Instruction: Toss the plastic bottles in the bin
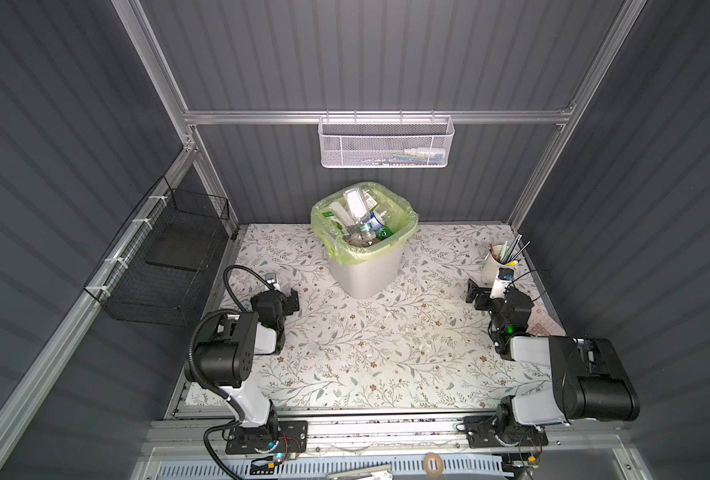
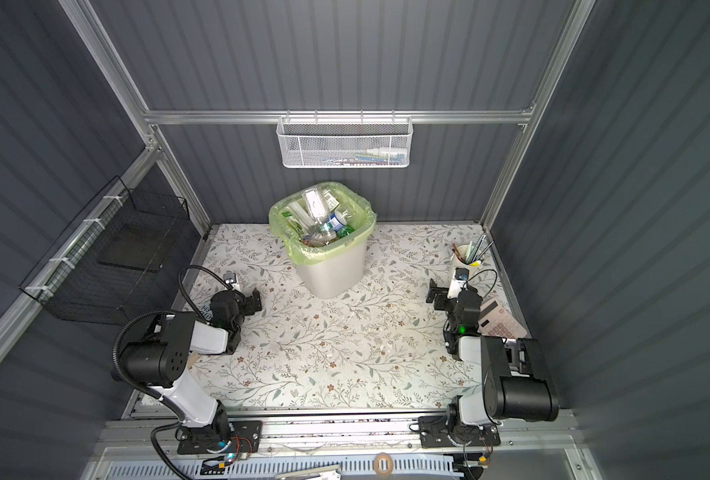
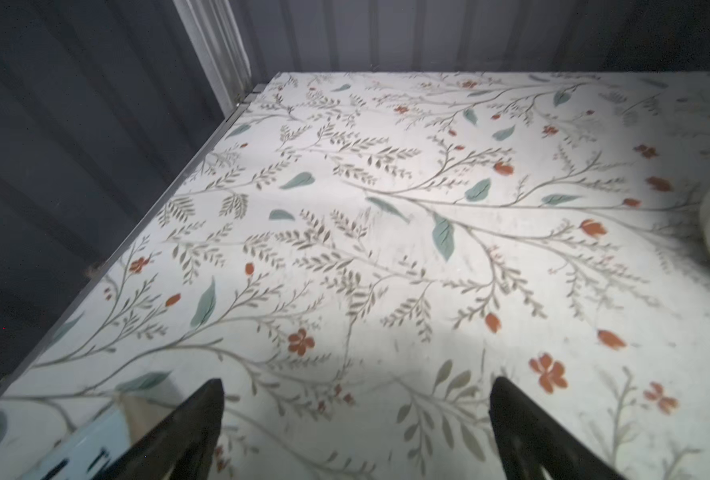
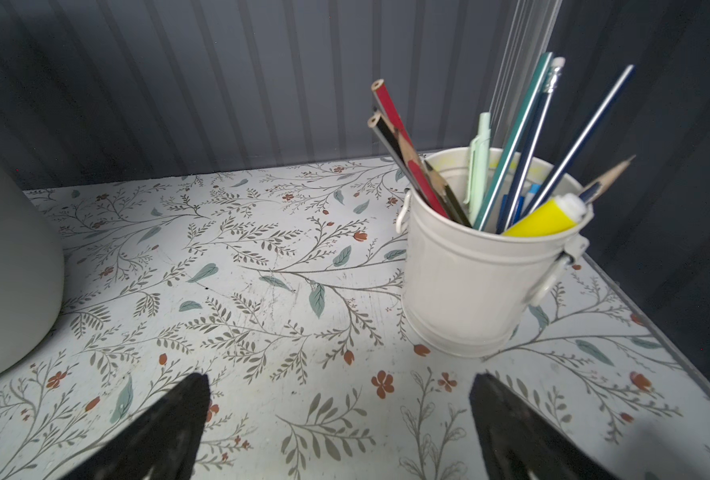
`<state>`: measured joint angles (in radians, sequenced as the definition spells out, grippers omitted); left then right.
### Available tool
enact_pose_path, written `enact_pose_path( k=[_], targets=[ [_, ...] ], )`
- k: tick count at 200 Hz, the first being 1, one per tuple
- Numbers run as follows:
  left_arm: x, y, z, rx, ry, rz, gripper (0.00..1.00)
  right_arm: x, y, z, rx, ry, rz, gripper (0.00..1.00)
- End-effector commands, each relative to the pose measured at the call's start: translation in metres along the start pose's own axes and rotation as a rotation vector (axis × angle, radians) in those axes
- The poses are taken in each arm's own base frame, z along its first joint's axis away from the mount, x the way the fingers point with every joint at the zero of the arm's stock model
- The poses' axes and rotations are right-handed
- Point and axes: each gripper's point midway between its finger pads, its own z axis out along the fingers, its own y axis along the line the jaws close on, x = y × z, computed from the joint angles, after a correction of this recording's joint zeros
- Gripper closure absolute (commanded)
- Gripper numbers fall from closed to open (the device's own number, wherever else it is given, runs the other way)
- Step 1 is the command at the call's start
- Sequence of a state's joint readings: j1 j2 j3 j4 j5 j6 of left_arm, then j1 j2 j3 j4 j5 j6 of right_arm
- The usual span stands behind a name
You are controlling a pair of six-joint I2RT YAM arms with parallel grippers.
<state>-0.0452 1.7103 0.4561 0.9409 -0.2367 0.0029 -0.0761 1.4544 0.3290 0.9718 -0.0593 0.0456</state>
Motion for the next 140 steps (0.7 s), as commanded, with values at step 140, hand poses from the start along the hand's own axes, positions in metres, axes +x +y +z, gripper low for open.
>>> enact_pose_path(
  k=[140],
  targets=[
    [0.0022, -0.0107, 0.0015, 0.054, 0.015, -0.006, 0.00, 0.0023, -0.0001, -0.0001, -0.005, 0.002, 0.010, 0.01]
  ],
)
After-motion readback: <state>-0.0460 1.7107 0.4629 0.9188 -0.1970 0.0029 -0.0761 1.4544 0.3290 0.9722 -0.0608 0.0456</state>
